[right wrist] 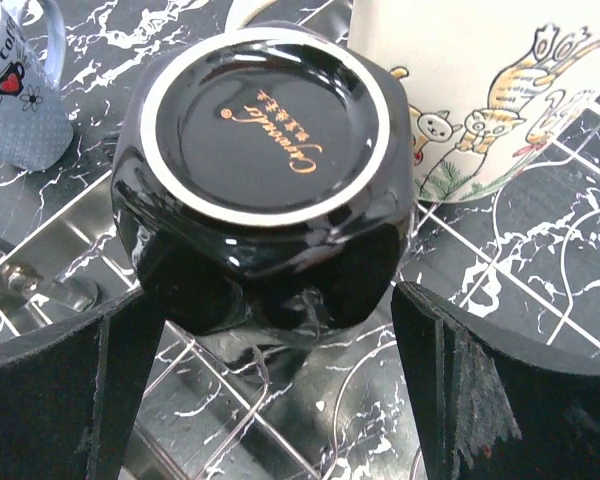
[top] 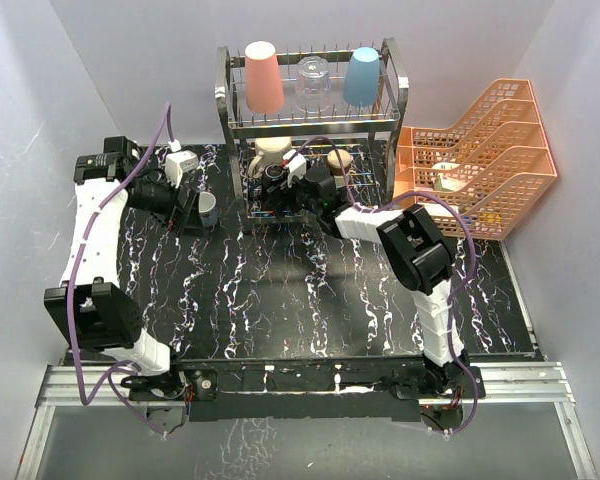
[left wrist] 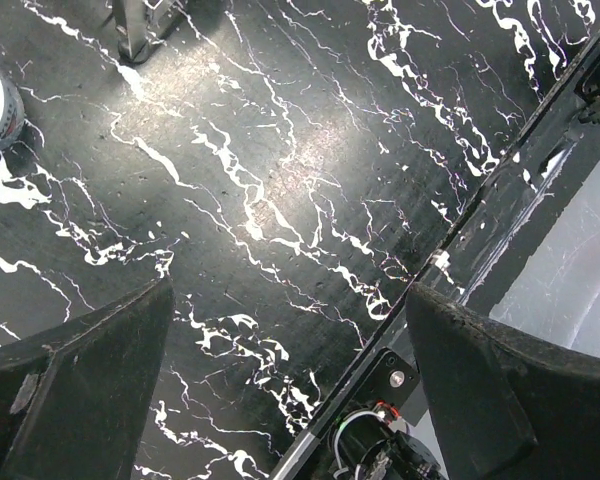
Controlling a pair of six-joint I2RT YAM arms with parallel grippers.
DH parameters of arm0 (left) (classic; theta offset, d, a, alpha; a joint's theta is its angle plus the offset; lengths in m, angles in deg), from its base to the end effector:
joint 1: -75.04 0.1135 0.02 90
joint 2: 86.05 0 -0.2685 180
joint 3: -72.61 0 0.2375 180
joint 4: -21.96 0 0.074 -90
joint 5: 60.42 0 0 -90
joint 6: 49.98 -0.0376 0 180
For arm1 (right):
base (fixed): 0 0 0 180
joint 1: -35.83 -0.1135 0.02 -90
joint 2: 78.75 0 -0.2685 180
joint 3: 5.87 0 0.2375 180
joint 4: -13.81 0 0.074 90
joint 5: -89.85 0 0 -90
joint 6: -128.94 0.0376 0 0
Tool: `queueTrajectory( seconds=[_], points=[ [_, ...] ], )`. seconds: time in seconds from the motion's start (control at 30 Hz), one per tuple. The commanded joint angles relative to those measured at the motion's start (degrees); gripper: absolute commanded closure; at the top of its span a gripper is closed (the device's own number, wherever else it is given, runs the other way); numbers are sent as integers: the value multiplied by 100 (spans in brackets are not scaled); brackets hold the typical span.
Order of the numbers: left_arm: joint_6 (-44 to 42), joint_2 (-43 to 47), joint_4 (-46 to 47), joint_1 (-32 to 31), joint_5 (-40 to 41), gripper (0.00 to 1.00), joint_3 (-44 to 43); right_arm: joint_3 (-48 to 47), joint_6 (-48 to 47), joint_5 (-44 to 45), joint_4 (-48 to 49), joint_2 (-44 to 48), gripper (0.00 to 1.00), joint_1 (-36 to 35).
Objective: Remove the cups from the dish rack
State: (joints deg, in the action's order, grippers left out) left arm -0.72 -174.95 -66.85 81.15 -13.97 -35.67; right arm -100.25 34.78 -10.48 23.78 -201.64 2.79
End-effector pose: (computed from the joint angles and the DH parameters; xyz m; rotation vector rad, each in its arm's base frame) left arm 0.2757 0.0035 0.3660 0.8909 2.2663 -0.7150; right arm 0.3985 0.2672 0.1903 -0.7299 1.7778 0.5119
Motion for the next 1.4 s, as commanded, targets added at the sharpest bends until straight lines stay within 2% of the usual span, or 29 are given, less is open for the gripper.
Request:
queueTrajectory(
  seconds=[0.0,0.1,0.37,0.43,0.53,0.6,0.77,1.0,1.37],
  points=[
    [-422,371,-325,6,-406,3,11,-543,-120,-70,425,-204,0,0],
    [-593,377,-448,4,-470,3,14,-765,-151,-225,380,-374,0,3],
    [-661,451,-319,4,-707,3,161,-842,-43,-355,519,-487,9,-5],
    [-597,448,-241,7,-721,3,171,-781,-39,-398,561,-429,15,-5],
    [-519,478,-121,5,-728,3,254,-659,-88,-533,660,-308,36,-3],
    [-454,560,9,9,-740,3,406,-609,-102,-546,662,-238,44,-5],
    [-644,874,162,4,-779,3,817,-326,-17,-479,918,56,50,-8],
    [-819,1234,572,9,-672,3,1303,125,-22,-428,1208,581,63,-6],
    [-833,1500,1545,-41,-980,3,1661,970,120,-376,1508,1653,69,1]
  ],
)
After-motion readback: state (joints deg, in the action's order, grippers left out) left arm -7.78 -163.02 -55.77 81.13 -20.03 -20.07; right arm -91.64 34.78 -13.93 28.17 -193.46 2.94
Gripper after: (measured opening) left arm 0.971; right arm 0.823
